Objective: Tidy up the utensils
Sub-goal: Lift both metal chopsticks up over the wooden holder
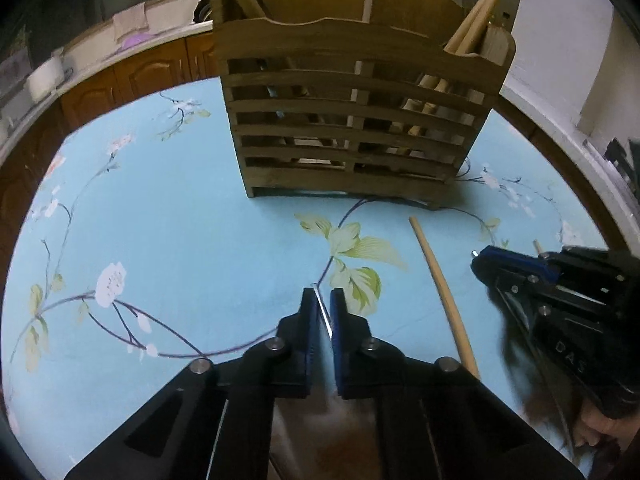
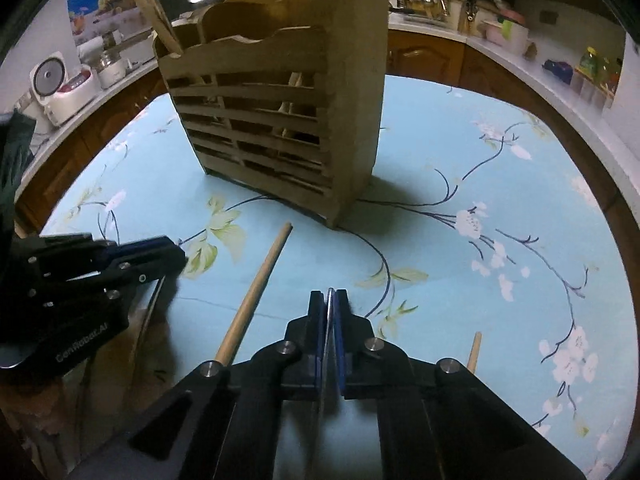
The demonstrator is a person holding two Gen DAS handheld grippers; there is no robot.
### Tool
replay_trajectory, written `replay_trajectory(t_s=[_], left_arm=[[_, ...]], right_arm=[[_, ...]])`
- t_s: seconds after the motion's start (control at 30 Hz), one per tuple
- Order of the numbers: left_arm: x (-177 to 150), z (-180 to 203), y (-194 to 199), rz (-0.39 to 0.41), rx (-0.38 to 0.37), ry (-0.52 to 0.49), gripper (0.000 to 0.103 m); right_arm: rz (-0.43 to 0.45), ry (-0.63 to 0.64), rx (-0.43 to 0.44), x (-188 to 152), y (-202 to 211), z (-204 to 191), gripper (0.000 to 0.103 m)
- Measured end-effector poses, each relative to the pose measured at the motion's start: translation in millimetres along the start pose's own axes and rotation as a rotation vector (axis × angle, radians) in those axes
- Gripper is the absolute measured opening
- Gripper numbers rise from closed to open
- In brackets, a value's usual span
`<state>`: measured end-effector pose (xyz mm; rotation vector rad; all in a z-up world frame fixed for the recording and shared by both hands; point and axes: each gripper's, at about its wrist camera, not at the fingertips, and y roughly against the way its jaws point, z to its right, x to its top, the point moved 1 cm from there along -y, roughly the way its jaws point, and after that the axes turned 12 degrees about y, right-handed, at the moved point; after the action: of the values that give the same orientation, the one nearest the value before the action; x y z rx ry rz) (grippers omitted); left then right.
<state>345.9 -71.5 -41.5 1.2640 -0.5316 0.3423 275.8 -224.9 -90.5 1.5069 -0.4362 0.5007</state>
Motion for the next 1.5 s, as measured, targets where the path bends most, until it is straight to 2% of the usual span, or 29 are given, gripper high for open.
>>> replay_trajectory(t_s=[0.13,0.3,0.53,0.83,1.1,1.5], left_arm=[[-4,-8,19,0.020,-0.046,0.038,0.002],[-4,-20,62,0.079,-0.145,0.106,0.002],[-12,-29,130,0.187,-0.208,0.107,0.002],[-31,-35,197,0.292,-0.250,0.089,0.002],[-36,-41,225,0.351,-0.257,0.086,0.002],[-22,-45,230,0.395,-0.262,0.097,0.001]], right_arm=[[0.068,-0.072,0.047,-2,25,5,0.004],[0.187,-0.118,0.084,2,72,7,0.004],[0.324,-0.139,0.089,4,133,10,0.004],[0.428,-0.118,0.074,16,179,0,0.004],[0.495,-0.100,0.057,27,201,-3,0.004],[0.536,-0.104,0.046,39,203,2,0.004]])
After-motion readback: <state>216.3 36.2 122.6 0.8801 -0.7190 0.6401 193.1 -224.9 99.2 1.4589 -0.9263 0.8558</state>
